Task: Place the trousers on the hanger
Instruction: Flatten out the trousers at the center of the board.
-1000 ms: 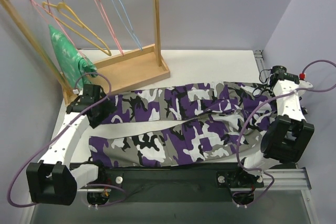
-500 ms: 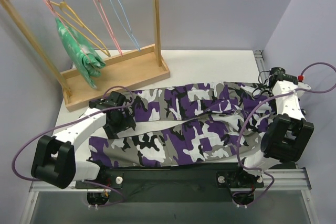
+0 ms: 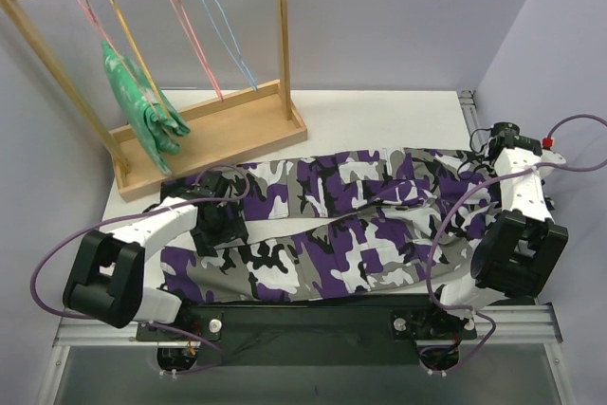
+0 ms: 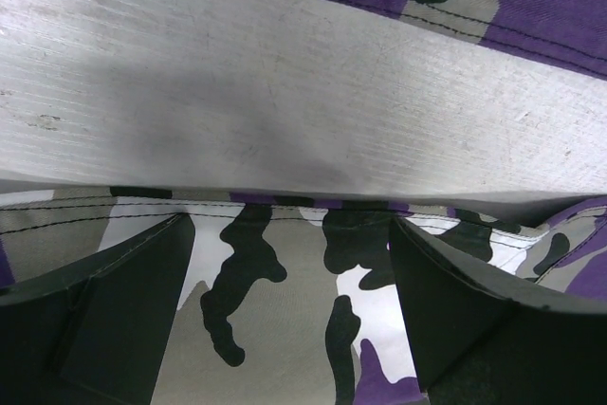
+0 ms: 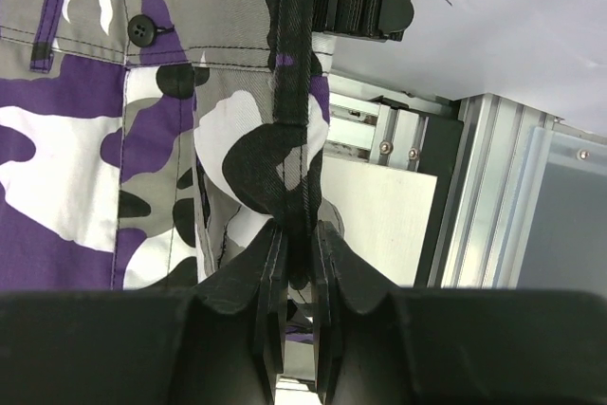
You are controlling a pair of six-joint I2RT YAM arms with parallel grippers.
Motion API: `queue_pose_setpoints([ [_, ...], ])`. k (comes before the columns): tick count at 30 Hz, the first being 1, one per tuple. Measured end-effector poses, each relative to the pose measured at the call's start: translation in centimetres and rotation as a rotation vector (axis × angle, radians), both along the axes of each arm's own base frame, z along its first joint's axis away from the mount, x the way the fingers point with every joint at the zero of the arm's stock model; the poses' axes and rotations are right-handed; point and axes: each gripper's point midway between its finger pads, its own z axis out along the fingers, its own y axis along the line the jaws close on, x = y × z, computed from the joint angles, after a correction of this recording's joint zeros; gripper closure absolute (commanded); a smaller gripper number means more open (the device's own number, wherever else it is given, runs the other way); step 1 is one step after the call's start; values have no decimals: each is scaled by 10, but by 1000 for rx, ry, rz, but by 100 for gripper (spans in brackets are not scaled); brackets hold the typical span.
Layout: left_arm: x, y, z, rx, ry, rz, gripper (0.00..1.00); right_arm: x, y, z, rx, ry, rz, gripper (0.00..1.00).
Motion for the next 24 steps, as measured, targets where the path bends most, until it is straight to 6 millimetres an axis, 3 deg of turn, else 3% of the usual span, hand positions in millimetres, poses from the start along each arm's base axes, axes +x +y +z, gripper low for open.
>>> queue_pose_setpoints([
  [7, 6, 0, -2, 20, 3, -20, 5, -1, -1, 0, 4, -1, -2, 100],
  [11, 21, 0, -3, 48, -1, -27, 4, -1, 0, 2, 5, -8, 0, 100],
  [14, 42, -2, -3, 77, -19, -42, 4, 0, -1, 6, 2, -16, 5, 100],
  [24, 140, -18, 4, 132, -218, -119, 4, 2, -1, 13, -5, -35, 10, 100],
])
